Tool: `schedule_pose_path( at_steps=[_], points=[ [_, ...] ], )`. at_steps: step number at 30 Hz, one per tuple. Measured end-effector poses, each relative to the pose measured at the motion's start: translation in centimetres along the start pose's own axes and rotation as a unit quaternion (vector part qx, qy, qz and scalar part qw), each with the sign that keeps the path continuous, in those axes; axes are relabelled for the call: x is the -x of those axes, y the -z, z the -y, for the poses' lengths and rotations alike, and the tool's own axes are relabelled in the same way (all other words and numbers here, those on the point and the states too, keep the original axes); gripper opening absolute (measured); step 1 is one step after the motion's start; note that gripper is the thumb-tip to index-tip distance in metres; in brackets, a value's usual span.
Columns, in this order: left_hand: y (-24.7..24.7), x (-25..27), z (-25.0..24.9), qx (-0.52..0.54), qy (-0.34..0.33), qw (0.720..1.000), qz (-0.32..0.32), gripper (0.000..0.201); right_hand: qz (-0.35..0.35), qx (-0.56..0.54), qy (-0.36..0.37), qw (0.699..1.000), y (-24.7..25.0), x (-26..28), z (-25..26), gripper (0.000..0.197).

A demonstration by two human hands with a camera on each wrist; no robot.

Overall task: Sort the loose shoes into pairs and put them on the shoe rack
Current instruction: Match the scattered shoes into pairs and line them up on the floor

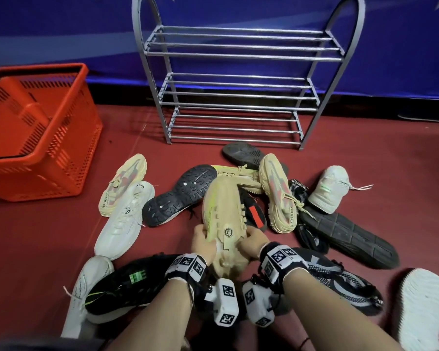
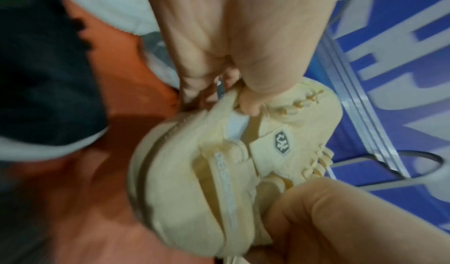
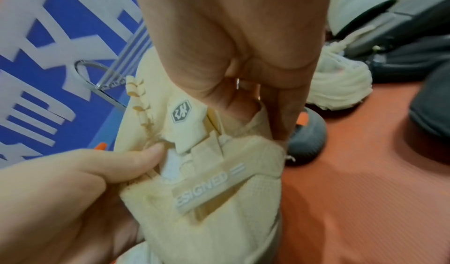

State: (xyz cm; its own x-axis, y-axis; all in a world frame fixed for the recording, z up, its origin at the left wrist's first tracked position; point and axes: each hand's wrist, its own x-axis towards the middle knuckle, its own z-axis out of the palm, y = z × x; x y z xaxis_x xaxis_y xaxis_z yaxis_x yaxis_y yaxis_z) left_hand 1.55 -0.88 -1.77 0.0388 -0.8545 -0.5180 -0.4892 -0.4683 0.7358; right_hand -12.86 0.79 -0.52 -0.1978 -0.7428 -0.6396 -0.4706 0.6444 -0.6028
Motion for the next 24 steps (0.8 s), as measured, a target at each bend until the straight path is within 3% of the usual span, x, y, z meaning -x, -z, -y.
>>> schedule_pose_path(
  at_steps=[2, 5, 11, 13, 20, 24],
  points=[
    [1.6, 0.7, -2.5, 0.016, -0.061, 0.998, 0.006, 0.046, -0.022, -0.013, 0.028, 0.999, 1.6, 1.0, 2.1, 0.032],
    [4.7, 1.3, -7.3, -0.017, -0.124, 0.992, 0.031, 0.047, -0.027, -0.008, 0.053, 0.998, 4.6, 2.3, 6.1, 0.015],
    [12.1, 1.8, -15.3, -0.166, -0.132, 0.976, 0.043, 0.050, -0.018, 0.071, 0.123, 0.990, 9.5, 5.0, 13.9, 0.020],
    [13.7, 2.5, -16.9, -0.158, -0.144, 0.976, 0.049, 0.049, -0.016, 0.065, 0.150, 0.986, 10.0, 5.8, 15.6, 0.016],
    [16.3, 1.0, -15.9, -0.044, -0.106, 0.993, 0.020, 0.058, 0.042, 0.059, 0.151, 0.986, 8.7, 4.2, 20.7, 0.027],
    [15.2, -2.3, -13.3, -0.028, -0.076, 0.997, -0.003, 0.041, 0.102, 0.073, 0.116, 0.985, 7.9, 0.8, 19.9, 0.021]
  ],
)
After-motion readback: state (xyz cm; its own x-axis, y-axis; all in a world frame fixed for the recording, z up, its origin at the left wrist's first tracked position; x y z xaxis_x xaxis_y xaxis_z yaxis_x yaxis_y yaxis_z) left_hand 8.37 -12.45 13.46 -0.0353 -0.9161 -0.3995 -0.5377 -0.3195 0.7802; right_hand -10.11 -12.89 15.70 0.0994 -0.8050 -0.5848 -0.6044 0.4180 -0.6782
